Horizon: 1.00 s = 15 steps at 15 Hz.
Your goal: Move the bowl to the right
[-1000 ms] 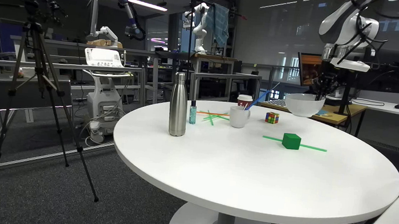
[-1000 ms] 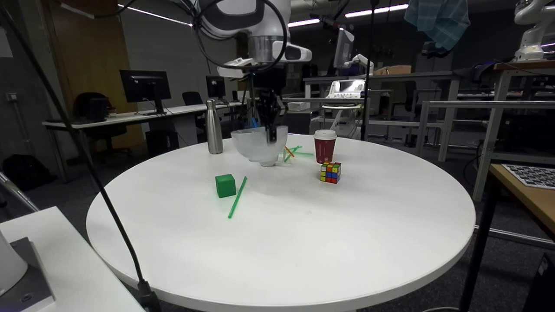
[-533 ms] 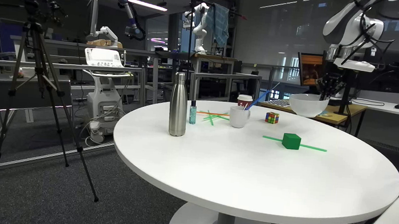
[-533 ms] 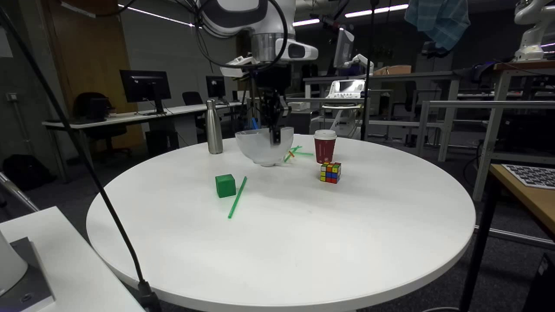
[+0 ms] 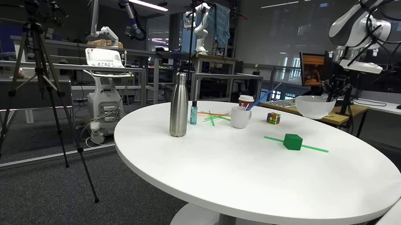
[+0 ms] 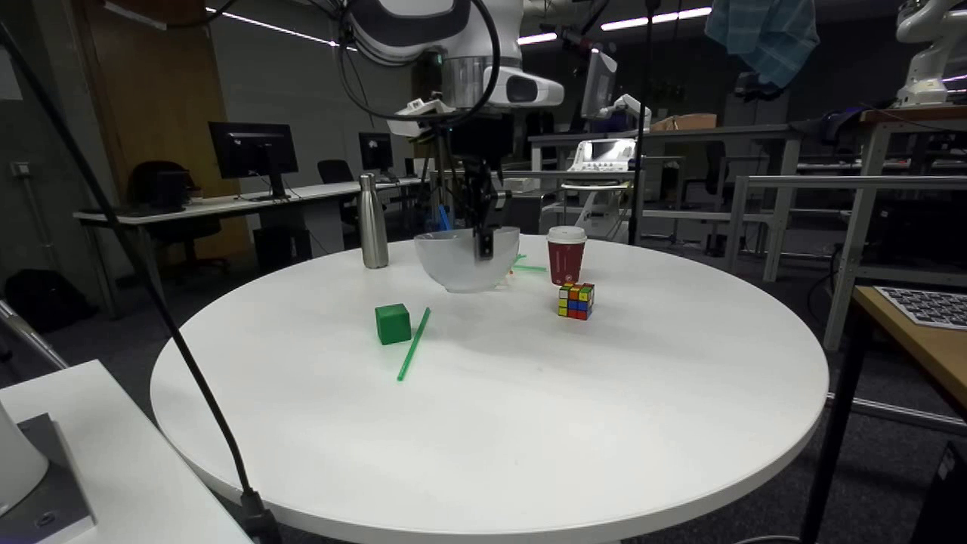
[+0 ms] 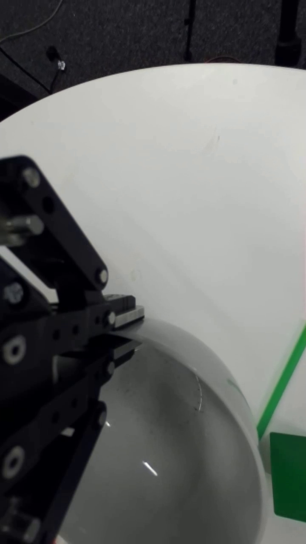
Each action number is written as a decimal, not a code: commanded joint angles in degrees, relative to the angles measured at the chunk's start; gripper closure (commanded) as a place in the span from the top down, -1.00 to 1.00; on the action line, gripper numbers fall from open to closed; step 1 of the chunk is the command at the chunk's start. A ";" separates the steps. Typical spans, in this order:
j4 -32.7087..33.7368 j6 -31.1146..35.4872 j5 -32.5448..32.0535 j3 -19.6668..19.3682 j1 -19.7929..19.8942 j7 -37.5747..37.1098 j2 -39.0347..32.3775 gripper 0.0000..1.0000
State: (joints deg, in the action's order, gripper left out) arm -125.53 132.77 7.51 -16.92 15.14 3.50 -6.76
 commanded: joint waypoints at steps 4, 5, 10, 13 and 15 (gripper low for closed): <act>-2.50 0.89 0.58 0.51 0.43 -1.47 2.40 -0.96; -2.54 0.88 0.63 0.66 0.33 -1.47 2.23 -0.96; -2.68 1.03 1.28 1.59 0.07 -1.07 1.38 -0.96; -2.77 1.31 2.06 1.93 0.23 -0.57 0.53 -0.96; -2.86 1.50 2.71 2.01 0.35 -0.23 -0.13 -0.96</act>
State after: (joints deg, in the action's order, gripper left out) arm -127.78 132.77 8.36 -15.48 15.02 3.28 -7.09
